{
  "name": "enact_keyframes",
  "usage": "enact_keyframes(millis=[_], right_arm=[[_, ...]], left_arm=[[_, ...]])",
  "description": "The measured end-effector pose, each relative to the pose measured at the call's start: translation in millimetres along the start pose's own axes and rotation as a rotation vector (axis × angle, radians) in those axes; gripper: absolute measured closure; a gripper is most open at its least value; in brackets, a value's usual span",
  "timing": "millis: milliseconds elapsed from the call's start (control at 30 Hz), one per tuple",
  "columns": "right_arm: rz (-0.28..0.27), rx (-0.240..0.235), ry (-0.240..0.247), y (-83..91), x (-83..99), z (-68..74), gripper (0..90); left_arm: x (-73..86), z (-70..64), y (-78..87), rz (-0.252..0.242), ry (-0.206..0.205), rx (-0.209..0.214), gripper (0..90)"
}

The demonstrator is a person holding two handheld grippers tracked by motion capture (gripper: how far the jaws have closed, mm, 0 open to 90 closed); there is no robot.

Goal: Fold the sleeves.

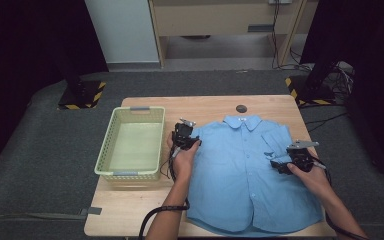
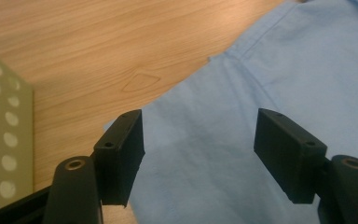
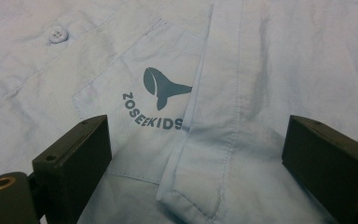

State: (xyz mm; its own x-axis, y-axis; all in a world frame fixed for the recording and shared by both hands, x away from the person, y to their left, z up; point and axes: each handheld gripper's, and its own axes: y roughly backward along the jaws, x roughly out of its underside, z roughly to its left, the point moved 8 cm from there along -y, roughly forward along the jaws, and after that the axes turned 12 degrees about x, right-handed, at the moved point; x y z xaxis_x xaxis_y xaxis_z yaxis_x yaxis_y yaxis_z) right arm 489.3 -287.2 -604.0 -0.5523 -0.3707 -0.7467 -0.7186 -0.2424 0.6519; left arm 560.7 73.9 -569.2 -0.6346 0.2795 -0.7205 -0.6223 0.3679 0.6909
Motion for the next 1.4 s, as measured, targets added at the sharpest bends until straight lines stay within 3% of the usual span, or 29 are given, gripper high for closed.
enact_keyframes(millis=[167, 267, 500, 633, 733, 933, 967, 1067, 1267, 1400], right_arm=[[-0.002, 0.002, 0.004, 1.0, 0.9, -0.1, 8.7], [-0.001, 0.003, 0.004, 1.8, 1.6, 0.0, 8.8], [-0.002, 0.003, 0.004, 2.1, 1.8, 0.2, 8.8], [-0.002, 0.003, 0.004, 2.2, 1.9, 0.2, 8.8], [-0.002, 0.003, 0.004, 2.3, 2.0, 0.2, 8.8], [-0.002, 0.003, 0.004, 2.3, 2.0, 0.2, 8.8], [-0.002, 0.003, 0.004, 2.3, 2.0, 0.2, 8.8], [-0.002, 0.003, 0.004, 2.3, 2.0, 0.2, 8.8], [-0.002, 0.004, 0.004, 2.3, 2.0, 0.3, 8.8], [-0.002, 0.004, 0.004, 2.5, 2.1, 0.3, 8.9]], left_arm=[[2.0, 8.9, -5.5, -0.007, 0.025, -0.032, 29.5], [0.8, 9.6, -8.9, 0.000, 0.000, -0.058, 25.6], [4.3, 15.6, -13.2, 0.005, 0.029, -0.071, 23.8], [7.4, 19.6, -15.1, 0.010, 0.068, -0.055, 21.7], [9.9, 20.6, -18.3, 0.028, 0.075, -0.039, 19.8], [11.6, 19.0, -20.0, 0.017, 0.103, 0.007, 16.2], [11.7, 18.1, -19.2, 0.014, 0.096, 0.012, 17.5], [12.0, 13.0, -15.9, -0.006, 0.078, 0.023, 32.4], [12.8, 9.7, -11.6, -0.023, 0.074, 0.057, 71.7], [10.1, 9.7, -3.8, -0.062, 0.085, 0.075, 84.3]])
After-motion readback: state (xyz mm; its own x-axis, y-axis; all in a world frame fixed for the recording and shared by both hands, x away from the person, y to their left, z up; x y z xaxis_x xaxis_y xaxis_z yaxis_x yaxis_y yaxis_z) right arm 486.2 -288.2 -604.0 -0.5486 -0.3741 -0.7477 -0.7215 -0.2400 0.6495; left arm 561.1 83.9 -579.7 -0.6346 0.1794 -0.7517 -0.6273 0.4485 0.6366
